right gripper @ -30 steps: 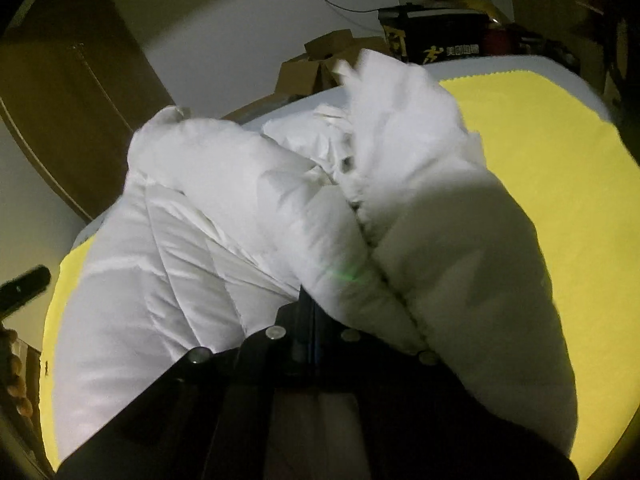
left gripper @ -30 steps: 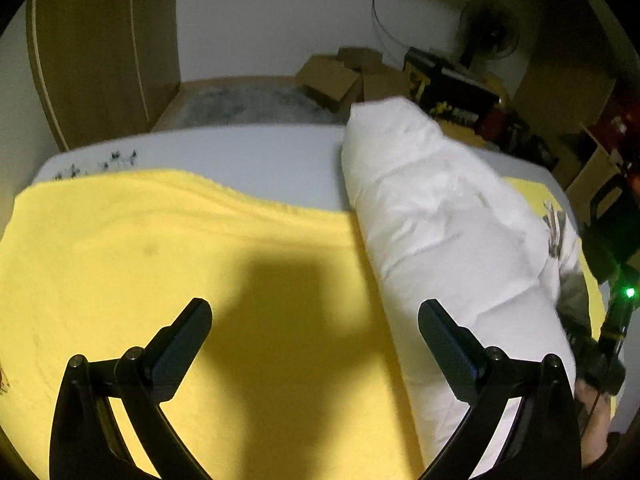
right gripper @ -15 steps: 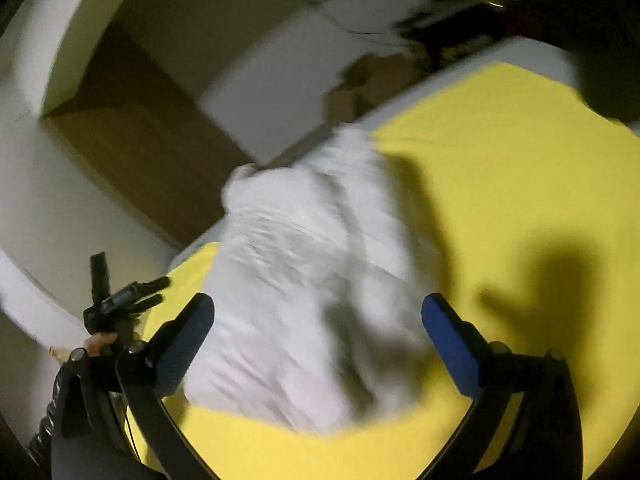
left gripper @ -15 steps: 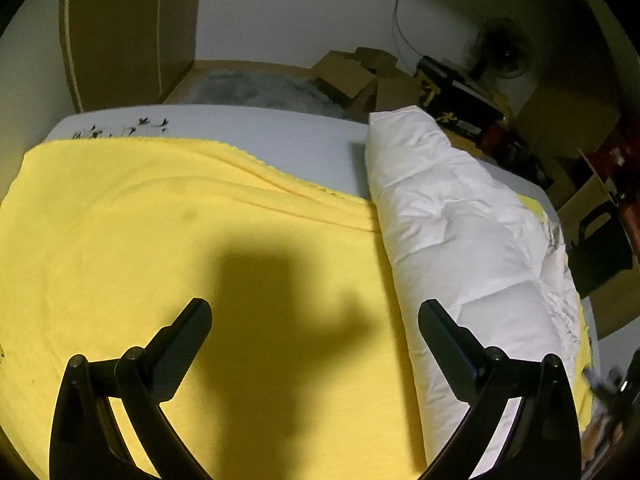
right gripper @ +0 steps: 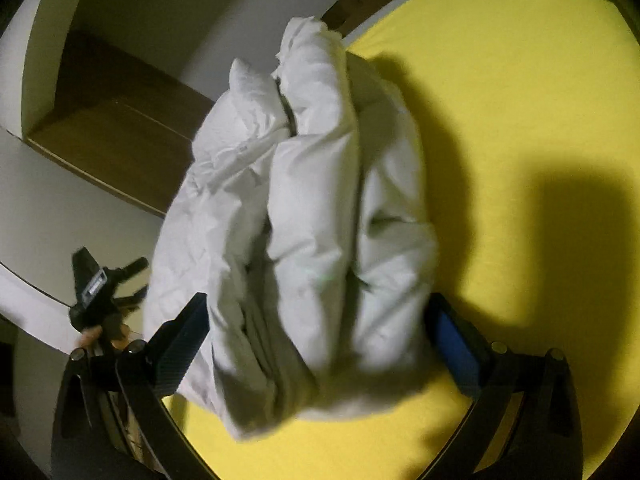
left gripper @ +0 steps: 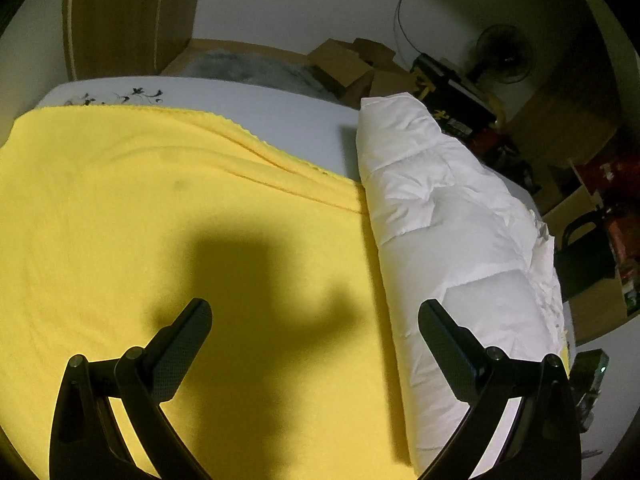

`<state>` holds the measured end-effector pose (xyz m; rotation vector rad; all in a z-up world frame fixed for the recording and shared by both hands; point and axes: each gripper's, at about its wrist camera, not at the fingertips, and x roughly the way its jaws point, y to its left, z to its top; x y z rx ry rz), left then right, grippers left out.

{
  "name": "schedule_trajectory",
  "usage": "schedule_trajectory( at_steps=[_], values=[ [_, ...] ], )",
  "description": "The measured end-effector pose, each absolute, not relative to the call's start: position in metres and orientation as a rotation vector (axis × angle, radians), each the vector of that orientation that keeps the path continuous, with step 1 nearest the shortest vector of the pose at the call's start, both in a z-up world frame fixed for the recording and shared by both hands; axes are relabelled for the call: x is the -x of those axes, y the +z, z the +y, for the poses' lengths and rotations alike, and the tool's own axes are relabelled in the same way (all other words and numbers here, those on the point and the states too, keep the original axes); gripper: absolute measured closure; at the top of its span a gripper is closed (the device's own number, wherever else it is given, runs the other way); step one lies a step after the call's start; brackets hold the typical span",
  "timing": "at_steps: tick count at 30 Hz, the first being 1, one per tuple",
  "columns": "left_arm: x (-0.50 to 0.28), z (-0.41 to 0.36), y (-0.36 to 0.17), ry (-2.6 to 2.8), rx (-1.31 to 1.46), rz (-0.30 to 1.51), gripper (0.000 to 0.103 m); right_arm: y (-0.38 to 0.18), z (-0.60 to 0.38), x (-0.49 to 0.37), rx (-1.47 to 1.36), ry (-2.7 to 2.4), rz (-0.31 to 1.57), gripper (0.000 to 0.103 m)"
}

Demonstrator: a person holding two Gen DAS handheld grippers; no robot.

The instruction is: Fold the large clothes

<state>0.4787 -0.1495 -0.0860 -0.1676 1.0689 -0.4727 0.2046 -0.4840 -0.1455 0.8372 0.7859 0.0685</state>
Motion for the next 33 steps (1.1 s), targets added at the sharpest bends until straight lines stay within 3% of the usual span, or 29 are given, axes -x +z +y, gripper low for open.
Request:
schedule_trajectory(
  at_steps=[5, 7, 13, 24, 26, 30, 31, 33],
  values=[
    [-0.507, -0.175, -0.100, -0.567, 0.250, 1.106, 0.000, -0.151, -0.477, -0.204, -0.767, 0.110, 0.731, 0.020],
    [-0.522, -0.190, -0.108, -0.622, 0.273, 1.094, 0.000, -0.153, -0.475, -0.199, -0.726, 0.133, 0.701, 0.024],
    [-0.565, -0.224, -0.141, -0.816, 0.517, 1.168, 0.000, -0.155, -0.463, -0.203, -0.670, 0.130, 0.692, 0.023],
    [-0.586, -0.278, -0.156, -0.838, 0.479, 1.176, 0.001, -0.155, -0.456, -0.213, -0.648, 0.131, 0.702, 0.019],
    [-0.587, -0.278, -0.155, -0.848, 0.477, 1.175, 0.009, -0.156, -0.454, -0.214, -0.644, 0.128, 0.700, 0.018],
    [-0.578, -0.279, -0.141, -0.861, 0.371, 1.134, 0.052, -0.155, -0.455, -0.214, -0.648, 0.128, 0.695, 0.021],
    [-0.574, -0.280, -0.135, -0.857, 0.341, 1.116, 0.062, -0.154, -0.454, -0.212, -0.634, 0.131, 0.688, 0.027],
    [-0.561, -0.279, -0.120, -0.840, 0.275, 1.071, 0.071, -0.145, -0.449, -0.208, -0.573, 0.129, 0.653, 0.040]
  ],
)
